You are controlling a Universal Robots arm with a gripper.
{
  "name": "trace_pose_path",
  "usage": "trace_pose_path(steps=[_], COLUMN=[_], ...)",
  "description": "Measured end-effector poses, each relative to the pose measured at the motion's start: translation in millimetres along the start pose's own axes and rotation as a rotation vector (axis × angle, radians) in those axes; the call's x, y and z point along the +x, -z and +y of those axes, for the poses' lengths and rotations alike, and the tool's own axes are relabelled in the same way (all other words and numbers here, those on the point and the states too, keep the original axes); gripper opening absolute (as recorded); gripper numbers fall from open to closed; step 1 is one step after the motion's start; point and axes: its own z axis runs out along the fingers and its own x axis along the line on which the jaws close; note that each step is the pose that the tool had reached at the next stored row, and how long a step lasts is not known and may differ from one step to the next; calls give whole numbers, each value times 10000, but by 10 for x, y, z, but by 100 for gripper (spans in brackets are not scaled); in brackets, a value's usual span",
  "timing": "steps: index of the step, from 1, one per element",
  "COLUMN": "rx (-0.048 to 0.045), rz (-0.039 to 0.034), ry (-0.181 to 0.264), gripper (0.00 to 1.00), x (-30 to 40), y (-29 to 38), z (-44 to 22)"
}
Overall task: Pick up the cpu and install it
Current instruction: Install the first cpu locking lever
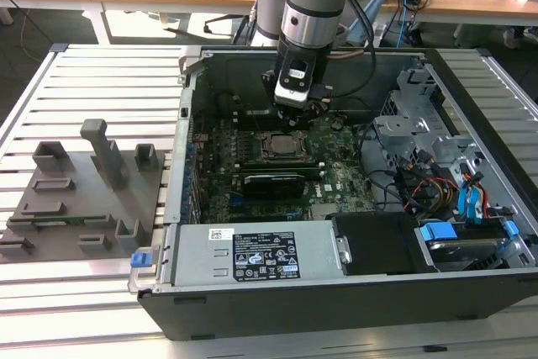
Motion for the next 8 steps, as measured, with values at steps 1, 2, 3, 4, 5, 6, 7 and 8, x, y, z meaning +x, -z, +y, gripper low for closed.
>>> trace_pose_path(steps=[1, 2, 3, 4, 5, 6, 7, 8], rx=[2, 4, 7, 10, 13, 17, 19, 22], rz=[-6, -10, -18, -25, -33, -43, -50, -57], ry=[85, 148, 263, 375, 484, 633, 736, 838], gripper=[11, 11, 11, 11, 11, 11, 11, 11], x=[0, 0, 0, 0, 0, 0, 0, 0], y=[0, 0, 0, 0, 0, 0, 0, 0], z=[0, 0, 0, 0, 0, 0, 0, 0])
